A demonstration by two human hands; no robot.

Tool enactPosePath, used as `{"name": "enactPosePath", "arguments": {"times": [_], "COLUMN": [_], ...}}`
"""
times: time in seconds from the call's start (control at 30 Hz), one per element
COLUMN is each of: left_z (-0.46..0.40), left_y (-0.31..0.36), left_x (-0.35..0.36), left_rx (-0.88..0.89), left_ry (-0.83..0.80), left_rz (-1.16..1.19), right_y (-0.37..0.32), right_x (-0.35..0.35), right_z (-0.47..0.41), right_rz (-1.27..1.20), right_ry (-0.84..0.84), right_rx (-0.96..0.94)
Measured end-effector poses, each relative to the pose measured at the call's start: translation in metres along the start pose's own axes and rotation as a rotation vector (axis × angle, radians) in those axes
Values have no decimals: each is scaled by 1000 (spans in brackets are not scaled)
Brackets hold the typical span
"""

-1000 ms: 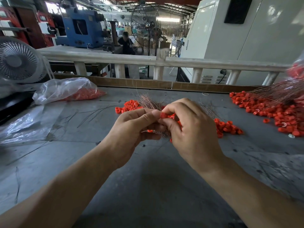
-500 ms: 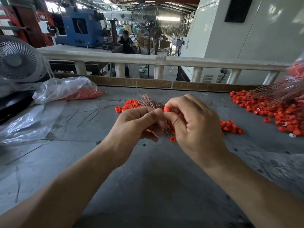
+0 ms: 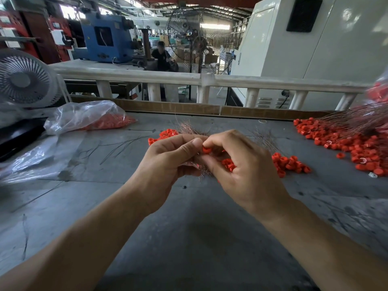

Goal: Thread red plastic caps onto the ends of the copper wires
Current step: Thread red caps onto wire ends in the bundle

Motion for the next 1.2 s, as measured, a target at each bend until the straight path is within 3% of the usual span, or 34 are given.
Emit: {"name": "enactPosePath", "arguments": {"times": [0.4, 0.9, 1.2], "left_z": [-2, -5, -5], "left_y": [15, 11, 12], "left_x": [-10, -32, -54], "left_rx": [55, 81, 52], "left_ry": [23, 236, 377], "left_rz": [108, 178, 149], "right_y": [-21, -1, 13], "right_x": [3, 16, 22], "right_z": [3, 3, 6], "right_rz": [71, -145, -77], "right_ry": [-17, -123, -153], "right_rx": [-167, 89, 157]}}
Point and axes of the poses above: each hand's wrist, its own z-axis away from the middle knuckle, its own x-axis out of the palm, y = z × x, the point moved 8 cm from there along -z, towards the middle knuckle, and after that the axes turned 2 degrees about x, right-handed, at the moved point
